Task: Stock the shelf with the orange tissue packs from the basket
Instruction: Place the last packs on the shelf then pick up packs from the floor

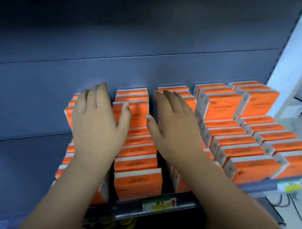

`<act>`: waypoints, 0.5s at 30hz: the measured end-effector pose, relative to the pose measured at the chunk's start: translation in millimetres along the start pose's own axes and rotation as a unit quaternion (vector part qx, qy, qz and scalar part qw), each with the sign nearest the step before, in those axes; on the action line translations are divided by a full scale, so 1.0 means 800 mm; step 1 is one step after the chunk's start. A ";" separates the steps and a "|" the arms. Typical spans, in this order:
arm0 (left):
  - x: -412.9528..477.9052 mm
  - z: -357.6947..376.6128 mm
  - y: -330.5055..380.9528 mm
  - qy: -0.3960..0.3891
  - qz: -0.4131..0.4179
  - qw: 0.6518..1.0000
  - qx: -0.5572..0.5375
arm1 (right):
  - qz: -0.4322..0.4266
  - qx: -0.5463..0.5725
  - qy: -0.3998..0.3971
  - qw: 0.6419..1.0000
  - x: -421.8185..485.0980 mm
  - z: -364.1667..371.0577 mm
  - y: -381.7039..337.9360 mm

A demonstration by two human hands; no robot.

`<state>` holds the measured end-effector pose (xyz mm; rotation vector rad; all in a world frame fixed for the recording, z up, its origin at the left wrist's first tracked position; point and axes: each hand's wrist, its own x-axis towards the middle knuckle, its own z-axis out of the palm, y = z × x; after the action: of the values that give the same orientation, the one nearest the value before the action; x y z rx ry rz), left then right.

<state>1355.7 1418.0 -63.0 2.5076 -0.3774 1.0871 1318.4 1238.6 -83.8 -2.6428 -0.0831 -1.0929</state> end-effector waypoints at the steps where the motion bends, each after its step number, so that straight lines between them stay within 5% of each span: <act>1: -0.003 0.003 0.023 -0.006 0.024 1.000 -0.009 | 0.014 0.000 0.011 1.000 -0.010 -0.013 0.008; 8: -0.061 0.022 0.200 -0.061 0.172 0.981 -0.069 | 0.158 -0.071 0.077 0.982 -0.115 -0.128 0.103; 15: -0.162 0.038 0.374 -0.144 0.278 0.938 -0.149 | 0.322 -0.189 0.080 0.924 -0.274 -0.246 0.200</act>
<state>1173.6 1149.6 -107.5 2.3309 -1.2950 0.7539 1053.0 1041.7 -141.8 -2.5431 1.0492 -1.1452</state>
